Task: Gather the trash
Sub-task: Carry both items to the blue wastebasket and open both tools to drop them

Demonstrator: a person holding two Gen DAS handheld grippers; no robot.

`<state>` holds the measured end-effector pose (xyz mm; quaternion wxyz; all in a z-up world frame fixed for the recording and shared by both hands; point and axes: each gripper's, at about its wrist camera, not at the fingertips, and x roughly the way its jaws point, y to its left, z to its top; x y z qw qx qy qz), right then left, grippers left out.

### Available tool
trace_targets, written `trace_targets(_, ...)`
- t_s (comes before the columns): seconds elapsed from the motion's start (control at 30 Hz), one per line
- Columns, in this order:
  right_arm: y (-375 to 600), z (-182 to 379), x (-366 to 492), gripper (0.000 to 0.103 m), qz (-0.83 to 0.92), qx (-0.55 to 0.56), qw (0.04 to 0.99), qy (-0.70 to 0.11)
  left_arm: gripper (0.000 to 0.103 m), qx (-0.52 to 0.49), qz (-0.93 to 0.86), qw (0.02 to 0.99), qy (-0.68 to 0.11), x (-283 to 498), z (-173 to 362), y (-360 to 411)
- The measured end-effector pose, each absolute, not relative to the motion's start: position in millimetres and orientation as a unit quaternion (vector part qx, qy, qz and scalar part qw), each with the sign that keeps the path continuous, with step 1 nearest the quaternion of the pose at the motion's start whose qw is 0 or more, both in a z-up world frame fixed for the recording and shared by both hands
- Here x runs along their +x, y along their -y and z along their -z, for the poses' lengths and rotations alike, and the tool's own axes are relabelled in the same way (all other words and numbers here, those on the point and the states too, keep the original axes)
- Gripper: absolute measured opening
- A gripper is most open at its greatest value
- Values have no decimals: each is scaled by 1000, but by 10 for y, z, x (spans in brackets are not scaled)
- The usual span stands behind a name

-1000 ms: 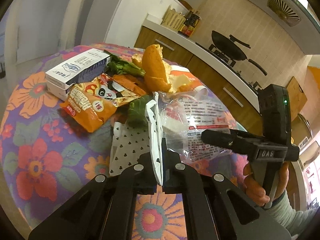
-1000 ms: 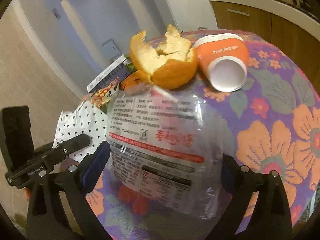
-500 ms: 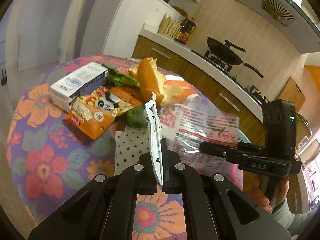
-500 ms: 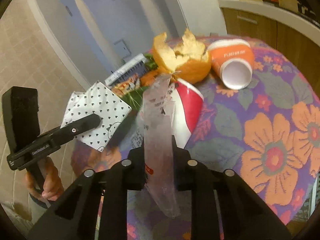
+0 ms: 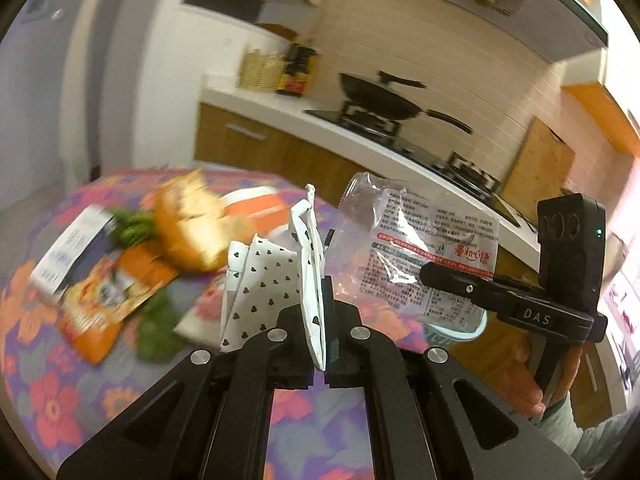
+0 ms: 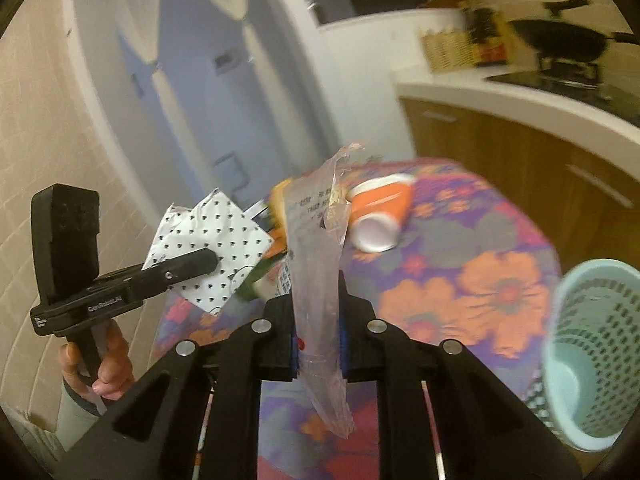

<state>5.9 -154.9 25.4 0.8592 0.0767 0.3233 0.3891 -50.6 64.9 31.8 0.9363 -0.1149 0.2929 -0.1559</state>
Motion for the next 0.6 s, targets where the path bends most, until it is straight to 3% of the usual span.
trace_targets(0.3,2927,-236,225,12,-240,130,914,-300,0,-51,249,912,-322,179,-469,421)
trace_targets(0.6,3805,288,535,12,-106,174,914,-351,0,-24,319,865,-388,887,-108,1551)
